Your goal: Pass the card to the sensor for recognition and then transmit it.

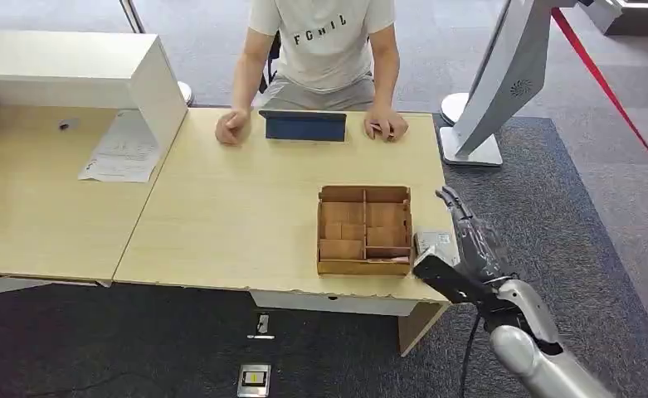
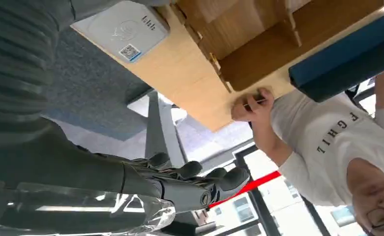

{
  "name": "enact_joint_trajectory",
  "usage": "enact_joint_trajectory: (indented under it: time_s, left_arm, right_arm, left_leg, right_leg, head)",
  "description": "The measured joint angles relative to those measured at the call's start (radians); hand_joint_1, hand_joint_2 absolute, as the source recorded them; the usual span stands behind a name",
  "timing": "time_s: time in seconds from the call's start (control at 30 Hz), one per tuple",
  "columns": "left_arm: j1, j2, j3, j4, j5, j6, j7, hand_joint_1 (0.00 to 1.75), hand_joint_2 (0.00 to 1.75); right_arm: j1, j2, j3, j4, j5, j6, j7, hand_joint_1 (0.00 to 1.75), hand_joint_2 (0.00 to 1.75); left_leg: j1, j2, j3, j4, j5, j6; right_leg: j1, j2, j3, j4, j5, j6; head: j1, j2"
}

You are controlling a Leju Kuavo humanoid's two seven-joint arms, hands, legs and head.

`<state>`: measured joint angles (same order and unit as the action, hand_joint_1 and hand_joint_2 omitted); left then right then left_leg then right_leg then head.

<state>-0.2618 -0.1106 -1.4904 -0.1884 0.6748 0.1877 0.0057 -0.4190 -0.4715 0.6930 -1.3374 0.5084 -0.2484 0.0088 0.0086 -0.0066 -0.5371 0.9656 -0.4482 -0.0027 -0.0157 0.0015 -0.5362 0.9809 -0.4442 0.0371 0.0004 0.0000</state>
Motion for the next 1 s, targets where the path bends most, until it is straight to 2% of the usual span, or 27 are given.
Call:
enact_joint_trajectory:
  time_s: [0.43, 0.8, 1.0]
  left_arm:
    - [-0.001, 0.000, 0.000, 0.000, -0.005, -0.007, 0.003, 0.00, 0.00]
    - [-0.005, 0.000, -0.008, 0.000, -0.023, -0.016, 0.004, 0.00, 0.00]
    - [-0.005, 0.000, -0.008, 0.000, -0.018, -0.016, 0.010, 0.00, 0.00]
  right_arm:
    - [0.000, 0.017, 0.057, -0.040, 0.051, 0.038, 0.016, 0.00, 1.75]
    - [0.000, 0.044, 0.105, -0.040, 0.196, 0.082, 0.066, 0.00, 1.75]
    - [0.000, 0.058, 0.124, -0.025, 0.275, 0.116, 0.166, 0.00, 1.75]
  left_leg:
    - [0.000, 0.000, 0.000, 0.000, 0.000, 0.000]
    - [0.000, 0.000, 0.000, 0.000, 0.000, 0.000]
    - [0.000, 0.000, 0.000, 0.000, 0.000, 0.000]
  right_leg:
    - [0.000, 0.000, 0.000, 0.000, 0.000, 0.000]
    - [0.000, 0.000, 0.000, 0.000, 0.000, 0.000]
    - [0.000, 0.000, 0.000, 0.000, 0.000, 0.000]
  head:
    - [0.000, 0.000]
    - [0.000, 0.000]
    - [0.000, 0.000]
